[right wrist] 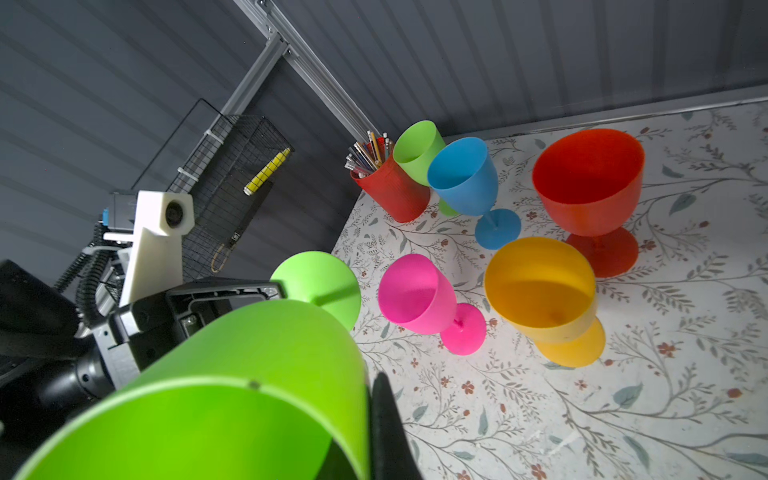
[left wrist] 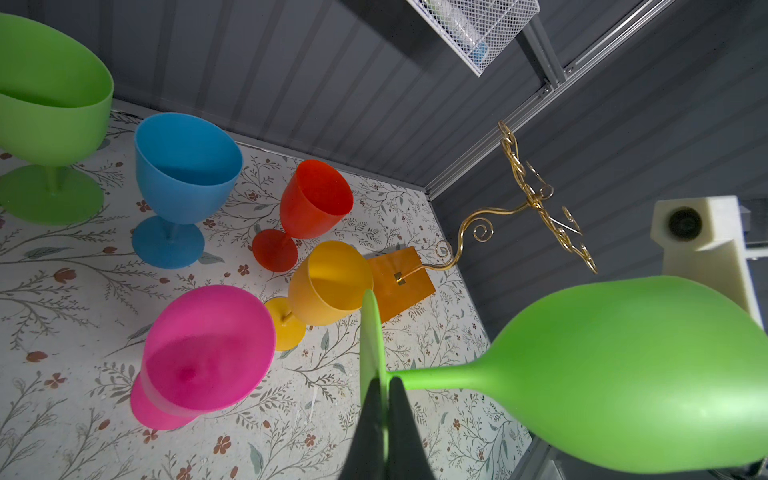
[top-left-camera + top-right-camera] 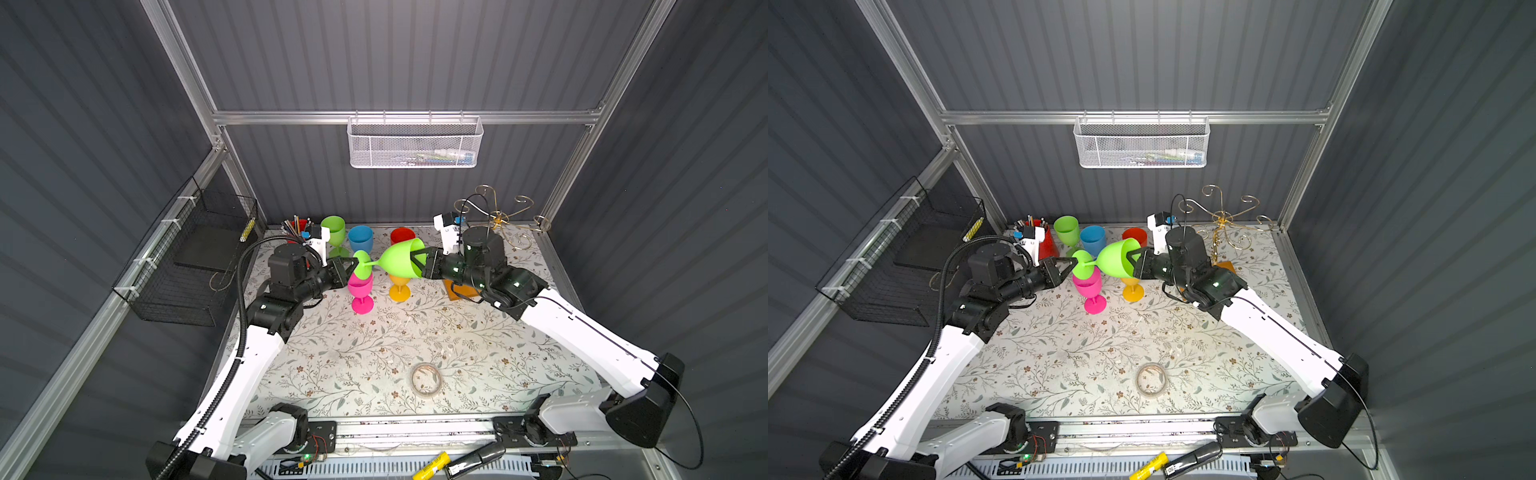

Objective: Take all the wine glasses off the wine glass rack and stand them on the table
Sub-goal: 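Grasp the green glass bowl with the right gripper while the left holds its foot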

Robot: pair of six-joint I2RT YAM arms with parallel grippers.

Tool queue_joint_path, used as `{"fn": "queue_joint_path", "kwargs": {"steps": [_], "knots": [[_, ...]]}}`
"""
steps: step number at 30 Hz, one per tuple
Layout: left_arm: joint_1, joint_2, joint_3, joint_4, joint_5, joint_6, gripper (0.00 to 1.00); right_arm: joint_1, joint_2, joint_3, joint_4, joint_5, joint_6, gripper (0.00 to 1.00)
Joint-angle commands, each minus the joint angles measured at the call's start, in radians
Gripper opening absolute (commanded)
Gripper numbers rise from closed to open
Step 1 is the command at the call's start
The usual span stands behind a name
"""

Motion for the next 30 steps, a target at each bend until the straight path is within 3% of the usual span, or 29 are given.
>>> {"fn": "queue_joint_path", "kwargs": {"steps": [1, 2, 7, 11, 15, 23, 26, 30], "knots": [[0.004, 0.001, -0.003, -0.019, -0.010, 0.019, 0.07, 0.015, -0.016, 0.055, 0.010, 0.023, 0.023, 0.00], [0.004, -0.001, 0.002, -0.030, -0.021, 0.029, 0.16, 0.021, -0.016, 0.063, -0.007, 0.034, 0.014, 0.00], [0.004, -0.009, 0.014, -0.079, -0.072, 0.076, 0.29, 0.035, -0.035, 0.084, -0.084, 0.091, -0.017, 0.00], [0.005, -0.023, 0.019, -0.116, -0.165, 0.119, 0.64, 0.043, -0.078, 0.078, -0.154, 0.135, -0.053, 0.00], [0.006, -0.038, 0.028, -0.147, -0.216, 0.155, 0.81, 0.049, -0.112, 0.093, -0.273, 0.152, -0.101, 0.00], [0.006, -0.051, 0.047, -0.195, -0.325, 0.203, 0.92, 0.141, -0.125, 0.136, -0.474, 0.256, -0.181, 0.00], [0.006, -0.050, 0.048, -0.204, -0.357, 0.214, 0.99, 0.188, -0.088, 0.172, -0.554, 0.312, -0.203, 0.00], [0.008, -0.032, 0.050, -0.216, -0.400, 0.225, 1.00, 0.229, -0.018, 0.218, -0.648, 0.361, -0.221, 0.00]]}}
